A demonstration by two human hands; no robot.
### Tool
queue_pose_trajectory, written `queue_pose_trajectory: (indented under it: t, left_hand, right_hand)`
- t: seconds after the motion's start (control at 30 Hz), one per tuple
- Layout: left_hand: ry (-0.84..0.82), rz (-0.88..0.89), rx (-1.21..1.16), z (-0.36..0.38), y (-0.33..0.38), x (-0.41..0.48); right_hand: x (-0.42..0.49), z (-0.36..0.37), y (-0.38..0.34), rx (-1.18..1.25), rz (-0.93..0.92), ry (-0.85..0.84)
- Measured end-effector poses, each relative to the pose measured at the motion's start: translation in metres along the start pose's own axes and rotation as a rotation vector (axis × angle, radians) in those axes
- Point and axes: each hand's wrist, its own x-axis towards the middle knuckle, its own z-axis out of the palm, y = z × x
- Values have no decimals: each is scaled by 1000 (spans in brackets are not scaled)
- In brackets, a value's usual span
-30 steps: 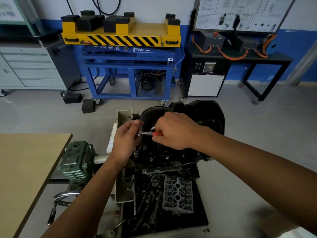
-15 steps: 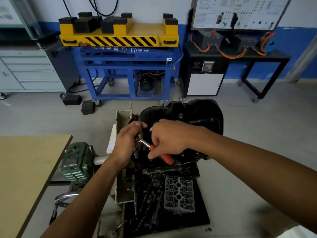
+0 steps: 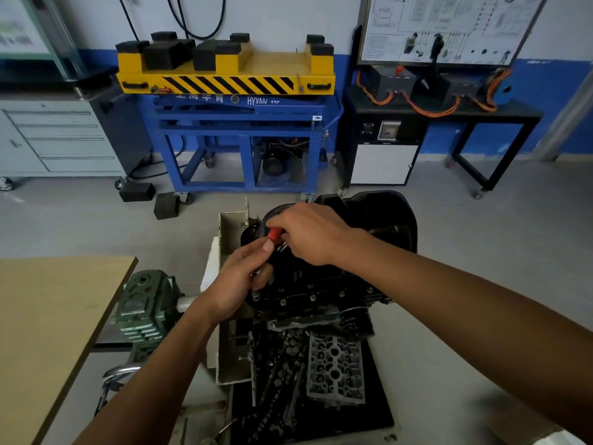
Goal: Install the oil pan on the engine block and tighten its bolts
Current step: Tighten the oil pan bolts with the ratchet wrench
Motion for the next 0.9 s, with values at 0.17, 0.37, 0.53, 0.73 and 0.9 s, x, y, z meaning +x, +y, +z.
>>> queue_pose_trajectory:
  t: [0.17,0.37,0.53,0.73,0.9]
  left_hand:
    - [157,37,24,2,2,2]
    - [335,102,66,14,4,3]
    - [366,116,104,20,1,7]
    - [389,66,56,9,-7,11]
    - [306,32,-34,-2,-5,10]
  right_hand:
    - [-15,2,0,14,-19,-22]
    - [-39,-10,-14,-2,-14,-57]
    - [-55,-6,-42,136,-101,-86]
    - [-48,-11,-40,191,-87,-151]
    - [-43,-21,-35,68,-69,-211]
